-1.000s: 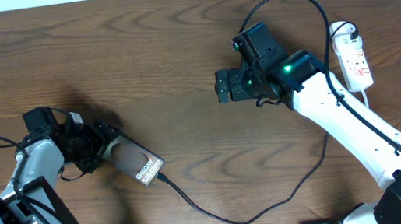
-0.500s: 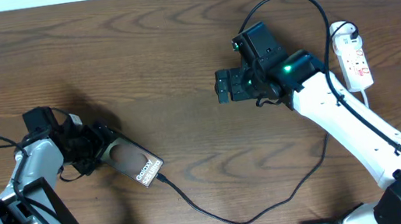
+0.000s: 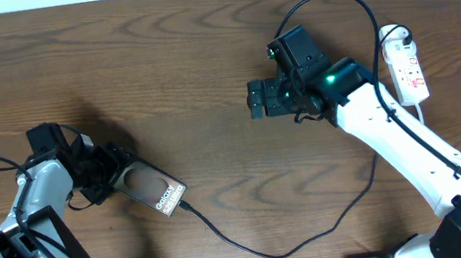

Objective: Plug charger to phone and switch on socket

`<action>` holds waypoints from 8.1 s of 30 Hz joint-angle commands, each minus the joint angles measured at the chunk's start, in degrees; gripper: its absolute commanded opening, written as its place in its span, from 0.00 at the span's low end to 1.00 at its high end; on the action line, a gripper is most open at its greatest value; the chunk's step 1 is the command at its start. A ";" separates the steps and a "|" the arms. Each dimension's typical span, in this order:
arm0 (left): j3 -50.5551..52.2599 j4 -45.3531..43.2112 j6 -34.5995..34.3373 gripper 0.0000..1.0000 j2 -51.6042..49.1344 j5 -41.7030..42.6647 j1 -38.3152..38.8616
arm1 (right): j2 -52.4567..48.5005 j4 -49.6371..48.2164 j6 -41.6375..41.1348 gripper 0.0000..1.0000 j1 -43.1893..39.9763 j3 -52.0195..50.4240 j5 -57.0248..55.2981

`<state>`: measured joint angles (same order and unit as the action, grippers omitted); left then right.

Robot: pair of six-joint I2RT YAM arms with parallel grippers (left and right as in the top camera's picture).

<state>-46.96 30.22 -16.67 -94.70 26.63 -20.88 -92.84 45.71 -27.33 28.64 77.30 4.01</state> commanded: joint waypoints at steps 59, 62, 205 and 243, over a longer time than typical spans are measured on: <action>4.55 3.87 -3.48 0.82 -5.27 -13.86 -0.59 | -0.07 -0.07 1.29 0.99 0.33 0.33 -0.72; 2.73 4.07 -2.19 0.82 -5.18 -13.86 -0.59 | -0.07 -0.02 1.33 0.99 0.33 0.31 -0.72; -15.91 13.03 21.38 0.82 27.39 18.97 7.37 | -30.51 -0.24 34.47 0.99 -49.11 10.69 25.53; -15.91 13.03 21.38 0.83 27.39 18.97 7.37 | -20.50 47.23 28.63 0.99 -53.18 55.52 22.01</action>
<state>-62.30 43.16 3.51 -67.29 44.91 -13.69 -117.71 91.22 1.87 -25.17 131.26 14.31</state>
